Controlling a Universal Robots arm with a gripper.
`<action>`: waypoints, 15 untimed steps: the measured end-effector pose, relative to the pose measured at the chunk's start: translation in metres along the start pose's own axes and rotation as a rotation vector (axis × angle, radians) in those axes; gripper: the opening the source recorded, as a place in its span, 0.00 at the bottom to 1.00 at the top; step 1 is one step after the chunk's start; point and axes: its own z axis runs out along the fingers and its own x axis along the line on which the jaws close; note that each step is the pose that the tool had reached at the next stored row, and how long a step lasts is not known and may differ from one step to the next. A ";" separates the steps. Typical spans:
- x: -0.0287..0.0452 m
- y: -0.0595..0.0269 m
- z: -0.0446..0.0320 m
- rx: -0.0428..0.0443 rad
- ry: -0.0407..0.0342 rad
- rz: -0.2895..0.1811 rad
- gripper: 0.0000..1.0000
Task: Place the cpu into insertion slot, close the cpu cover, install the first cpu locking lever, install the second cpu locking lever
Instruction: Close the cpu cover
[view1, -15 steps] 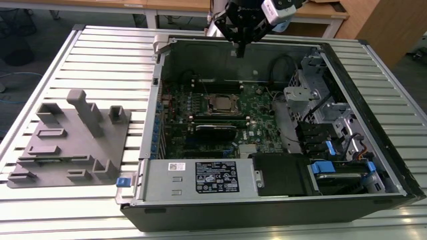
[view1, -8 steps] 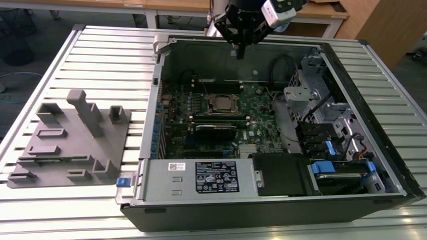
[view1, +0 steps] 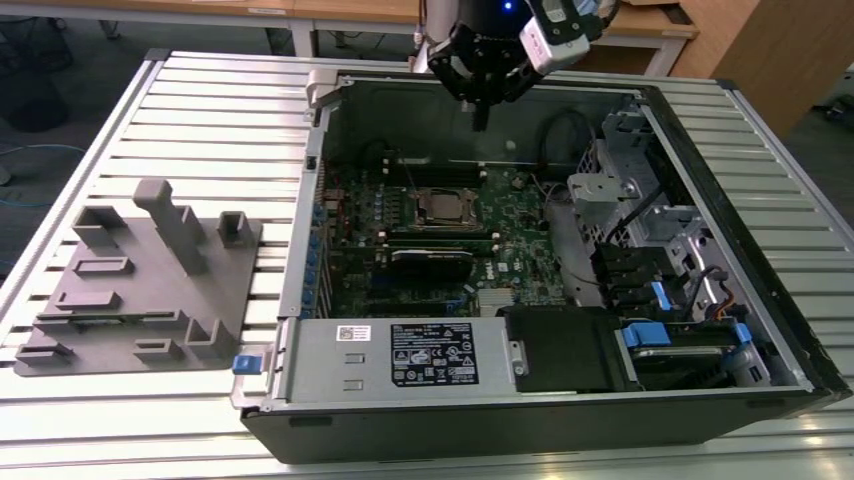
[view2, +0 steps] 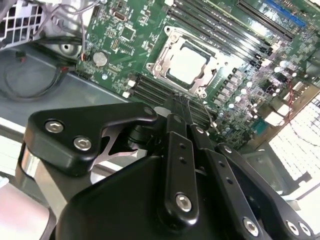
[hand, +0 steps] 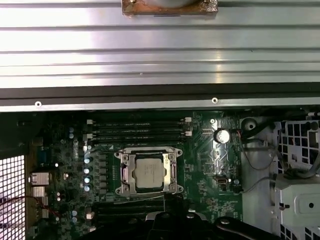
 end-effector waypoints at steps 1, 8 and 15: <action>0.0000 -0.0004 0.0017 0.0004 -0.0004 0.009 0.10; 0.0003 -0.0054 0.0101 0.0024 -0.0018 0.049 0.10; 0.0003 -0.0068 0.0112 0.0050 -0.0021 0.049 0.10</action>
